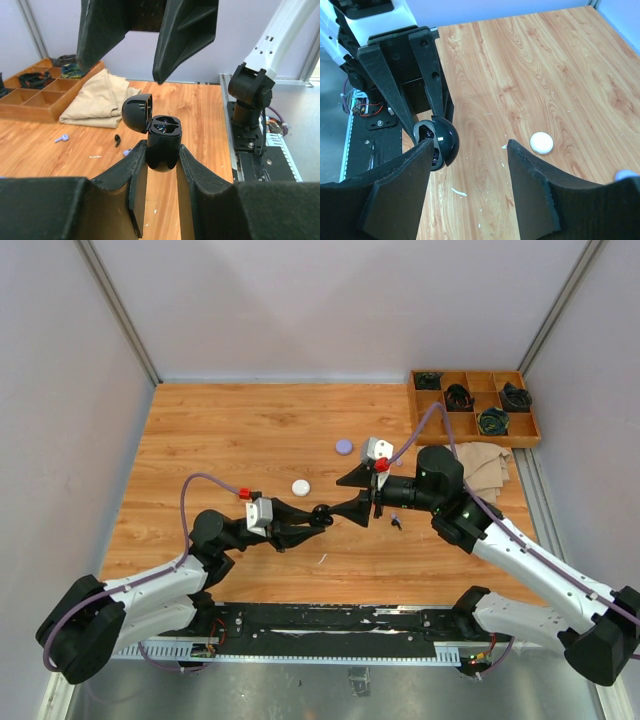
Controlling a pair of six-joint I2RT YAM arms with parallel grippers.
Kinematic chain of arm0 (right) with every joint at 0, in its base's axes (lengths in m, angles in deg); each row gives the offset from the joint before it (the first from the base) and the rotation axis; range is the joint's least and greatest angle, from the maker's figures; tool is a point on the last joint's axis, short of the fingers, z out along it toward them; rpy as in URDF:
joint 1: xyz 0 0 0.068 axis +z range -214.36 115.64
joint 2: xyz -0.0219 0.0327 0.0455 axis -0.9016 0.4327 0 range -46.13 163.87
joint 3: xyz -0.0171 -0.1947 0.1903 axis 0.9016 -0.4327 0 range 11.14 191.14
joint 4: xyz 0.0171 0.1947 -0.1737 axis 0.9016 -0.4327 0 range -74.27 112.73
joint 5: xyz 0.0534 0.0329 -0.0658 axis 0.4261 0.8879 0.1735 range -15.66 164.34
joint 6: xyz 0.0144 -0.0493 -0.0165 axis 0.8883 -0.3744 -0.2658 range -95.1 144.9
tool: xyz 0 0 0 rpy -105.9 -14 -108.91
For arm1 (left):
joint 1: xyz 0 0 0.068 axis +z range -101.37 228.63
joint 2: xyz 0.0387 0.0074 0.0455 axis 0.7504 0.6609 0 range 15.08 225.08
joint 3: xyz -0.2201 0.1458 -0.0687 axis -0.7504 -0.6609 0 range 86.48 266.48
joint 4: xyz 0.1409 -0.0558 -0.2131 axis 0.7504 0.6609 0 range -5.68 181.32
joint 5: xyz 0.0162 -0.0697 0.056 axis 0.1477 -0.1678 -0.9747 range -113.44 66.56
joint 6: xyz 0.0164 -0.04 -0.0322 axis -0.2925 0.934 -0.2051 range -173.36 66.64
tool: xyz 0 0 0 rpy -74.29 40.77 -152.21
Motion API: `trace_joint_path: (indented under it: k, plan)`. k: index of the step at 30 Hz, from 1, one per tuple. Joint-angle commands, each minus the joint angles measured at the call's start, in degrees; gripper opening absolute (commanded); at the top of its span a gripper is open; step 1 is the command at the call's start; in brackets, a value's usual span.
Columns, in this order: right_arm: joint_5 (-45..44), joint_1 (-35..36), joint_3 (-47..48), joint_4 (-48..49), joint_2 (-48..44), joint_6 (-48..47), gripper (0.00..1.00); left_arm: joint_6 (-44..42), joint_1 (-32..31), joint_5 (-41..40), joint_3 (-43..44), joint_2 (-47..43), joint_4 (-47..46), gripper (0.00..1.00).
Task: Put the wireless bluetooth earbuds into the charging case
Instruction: Open the charging case, then pick up the earbud from the center of the board.
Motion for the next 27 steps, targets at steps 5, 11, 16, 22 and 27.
trace_joint_path:
  k: [5, 11, 16, 22, 27]
  plan:
    - [-12.28, 0.5, 7.9, -19.67, 1.58, 1.01, 0.62, -7.73, 0.19, -7.44, -2.81, -1.15, -0.62, 0.0]
    - [-23.52, -0.77, 9.83, -33.24, 2.91, 2.71, 0.63, -10.28, 0.19, -9.47, -6.1, 0.87, -6.83, 0.0]
    - [-27.38, -3.86, 9.1, -39.37, 4.96, 5.01, 0.63, -12.16, 0.2, -11.49, -8.13, 2.01, -9.15, 0.0]
    - [-26.93, -11.28, 6.68, -41.74, 7.84, 7.48, 0.62, -12.67, 0.21, -15.58, -9.24, 3.46, -10.03, 0.0]
    - [-28.67, -17.52, 5.3, -41.79, 12.01, 9.87, 0.61, -13.41, 0.24, -16.58, -10.03, 5.49, -11.7, 0.0]
